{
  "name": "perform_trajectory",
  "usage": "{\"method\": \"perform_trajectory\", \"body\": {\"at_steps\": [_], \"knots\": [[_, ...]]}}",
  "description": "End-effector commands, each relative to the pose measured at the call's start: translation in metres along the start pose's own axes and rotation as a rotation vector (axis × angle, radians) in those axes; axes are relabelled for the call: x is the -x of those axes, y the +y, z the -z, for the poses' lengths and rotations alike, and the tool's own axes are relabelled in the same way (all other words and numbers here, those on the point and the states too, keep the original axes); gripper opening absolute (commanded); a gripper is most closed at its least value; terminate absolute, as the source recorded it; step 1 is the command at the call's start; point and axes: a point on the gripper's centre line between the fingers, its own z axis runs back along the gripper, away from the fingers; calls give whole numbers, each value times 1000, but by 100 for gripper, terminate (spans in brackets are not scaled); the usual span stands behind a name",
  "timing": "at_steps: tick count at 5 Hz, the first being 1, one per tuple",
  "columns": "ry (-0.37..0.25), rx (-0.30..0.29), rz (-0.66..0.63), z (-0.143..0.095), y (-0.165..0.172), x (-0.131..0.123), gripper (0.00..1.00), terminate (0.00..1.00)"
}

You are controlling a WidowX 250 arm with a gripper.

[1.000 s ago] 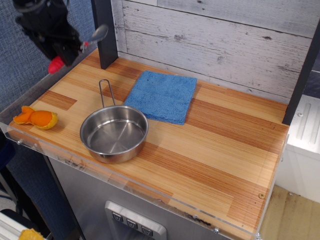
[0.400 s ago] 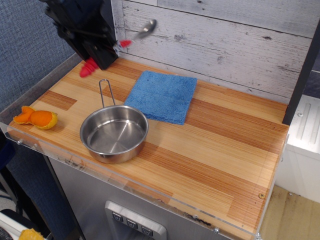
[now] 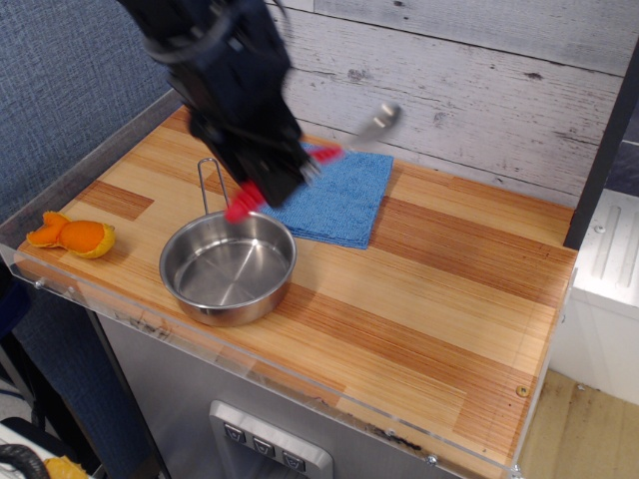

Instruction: Pick the spoon from corner and put it on the table.

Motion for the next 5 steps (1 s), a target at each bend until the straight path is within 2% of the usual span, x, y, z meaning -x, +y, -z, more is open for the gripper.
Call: {"method": "perform_trajectory", "body": {"at_steps": [1, 3, 5], "knots": [[15, 4, 85, 16, -40, 5, 0, 0], [70, 26, 112, 55, -66, -1, 0, 0], [65, 24, 91, 92, -52, -12, 0, 0]]}}
